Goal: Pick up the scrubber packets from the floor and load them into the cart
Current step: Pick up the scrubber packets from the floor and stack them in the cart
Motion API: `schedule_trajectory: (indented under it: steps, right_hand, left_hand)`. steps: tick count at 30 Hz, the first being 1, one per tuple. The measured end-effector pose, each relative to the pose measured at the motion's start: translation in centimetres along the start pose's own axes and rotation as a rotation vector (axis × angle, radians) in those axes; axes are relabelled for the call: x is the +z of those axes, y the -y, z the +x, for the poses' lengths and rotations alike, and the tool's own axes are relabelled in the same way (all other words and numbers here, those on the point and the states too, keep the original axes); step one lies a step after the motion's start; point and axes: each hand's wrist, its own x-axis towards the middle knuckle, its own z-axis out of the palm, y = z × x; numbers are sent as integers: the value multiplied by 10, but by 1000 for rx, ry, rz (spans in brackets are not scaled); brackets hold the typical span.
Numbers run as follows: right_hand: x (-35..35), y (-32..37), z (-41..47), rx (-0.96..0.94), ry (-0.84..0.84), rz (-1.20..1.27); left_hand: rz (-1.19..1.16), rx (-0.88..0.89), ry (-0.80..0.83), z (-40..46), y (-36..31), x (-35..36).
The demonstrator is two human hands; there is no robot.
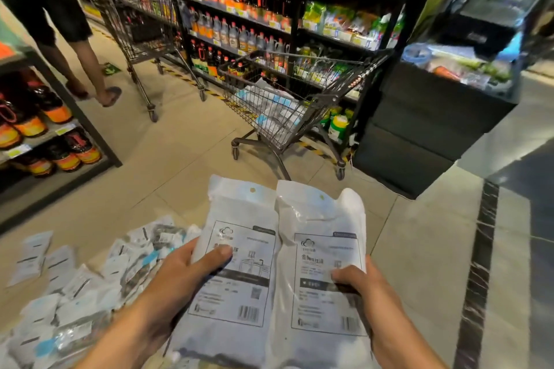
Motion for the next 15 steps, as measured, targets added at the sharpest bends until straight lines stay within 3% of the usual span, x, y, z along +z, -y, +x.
schedule_trajectory:
  steps: [7,15]
  right_hand:
    - [-69,94,76,-42,51,3]
    - [-87,193,169,-143,184,-26]
  left_hand:
    - [-131,31,-83,65,-54,89]
    - [-183,61,-128,162,-122,140]
